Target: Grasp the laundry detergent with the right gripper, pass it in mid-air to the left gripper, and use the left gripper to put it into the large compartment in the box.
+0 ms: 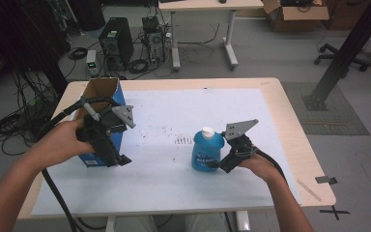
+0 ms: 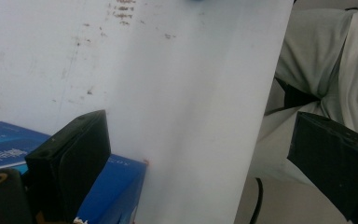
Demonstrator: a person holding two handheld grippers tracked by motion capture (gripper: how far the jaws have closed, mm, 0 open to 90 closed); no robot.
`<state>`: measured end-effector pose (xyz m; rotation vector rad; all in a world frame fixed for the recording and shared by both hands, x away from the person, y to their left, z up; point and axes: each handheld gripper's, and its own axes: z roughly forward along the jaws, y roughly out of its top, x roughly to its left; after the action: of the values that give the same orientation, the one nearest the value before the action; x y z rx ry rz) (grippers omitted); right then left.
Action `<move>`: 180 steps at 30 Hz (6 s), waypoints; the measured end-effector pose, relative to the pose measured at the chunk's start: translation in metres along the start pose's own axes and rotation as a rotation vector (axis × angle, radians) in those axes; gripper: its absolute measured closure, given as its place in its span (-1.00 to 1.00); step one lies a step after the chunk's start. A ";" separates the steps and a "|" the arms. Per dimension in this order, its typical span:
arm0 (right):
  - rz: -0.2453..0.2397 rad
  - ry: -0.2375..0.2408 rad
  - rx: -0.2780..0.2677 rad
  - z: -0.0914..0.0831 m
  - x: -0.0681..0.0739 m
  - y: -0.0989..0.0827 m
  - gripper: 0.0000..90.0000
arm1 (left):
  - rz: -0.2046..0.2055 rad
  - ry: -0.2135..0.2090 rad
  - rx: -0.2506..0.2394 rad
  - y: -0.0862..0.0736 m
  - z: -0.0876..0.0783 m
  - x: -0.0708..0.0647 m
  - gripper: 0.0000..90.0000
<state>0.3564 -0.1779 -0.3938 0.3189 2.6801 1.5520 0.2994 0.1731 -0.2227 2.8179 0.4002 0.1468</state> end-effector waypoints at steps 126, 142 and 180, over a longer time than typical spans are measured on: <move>-0.087 0.013 -0.029 -0.060 0.030 0.085 -0.03 | 0.156 0.027 0.028 0.115 -0.037 0.011 -0.87; -0.109 0.060 -0.008 -0.043 0.030 0.094 -0.03 | 0.198 -0.015 0.052 0.134 -0.031 0.009 -0.87; -0.136 0.120 0.007 -0.007 0.026 0.108 -0.02 | 0.269 -0.048 0.064 0.161 -0.023 -0.006 -0.87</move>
<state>0.3474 -0.1271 -0.2950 0.0439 2.7302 1.5702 0.3320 0.0298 -0.1535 2.9203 0.0133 0.1241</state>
